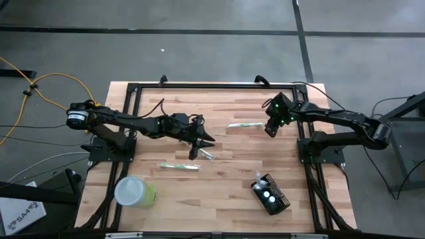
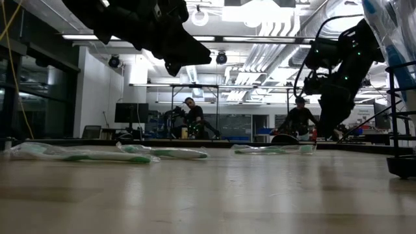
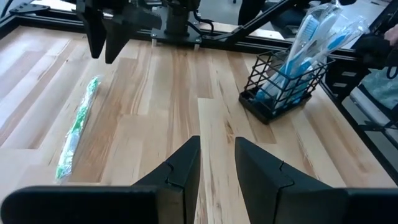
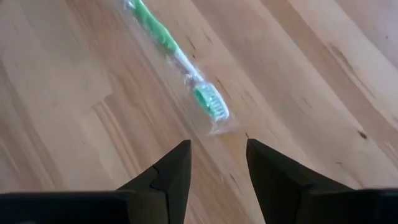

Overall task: Pick & Place toothbrushing station
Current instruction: Put the top green toothbrush into the bottom section of the black wire organizer

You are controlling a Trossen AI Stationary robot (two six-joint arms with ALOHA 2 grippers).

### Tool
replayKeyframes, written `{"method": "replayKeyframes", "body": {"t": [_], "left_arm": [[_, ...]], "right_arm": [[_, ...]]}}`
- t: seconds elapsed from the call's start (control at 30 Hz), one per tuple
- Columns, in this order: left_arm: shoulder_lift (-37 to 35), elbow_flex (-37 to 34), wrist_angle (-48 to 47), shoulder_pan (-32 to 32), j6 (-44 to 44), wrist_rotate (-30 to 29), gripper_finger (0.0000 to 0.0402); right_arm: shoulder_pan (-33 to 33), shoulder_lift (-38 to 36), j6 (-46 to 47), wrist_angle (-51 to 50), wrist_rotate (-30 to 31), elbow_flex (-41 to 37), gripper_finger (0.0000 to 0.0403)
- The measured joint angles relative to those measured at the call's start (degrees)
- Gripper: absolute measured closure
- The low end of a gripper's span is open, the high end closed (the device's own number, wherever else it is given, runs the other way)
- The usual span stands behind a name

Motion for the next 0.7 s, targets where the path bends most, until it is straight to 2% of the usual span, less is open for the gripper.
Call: {"method": "replayKeyframes", "body": {"t": [0.5, 0.7], "left_arm": [[0.0, 0.0, -0.8, 0.1, 0.5, 0.0, 0.0305], [0.0, 0.0, -0.8, 0.1, 0.5, -0.1, 0.0305]], "right_arm": [[0.1, 0.1, 3.2, 3.4, 0.6, 0.1, 0.0256], [0.1, 4.3, 3.4, 6.4, 0.8, 0.1, 0.0256]]}}
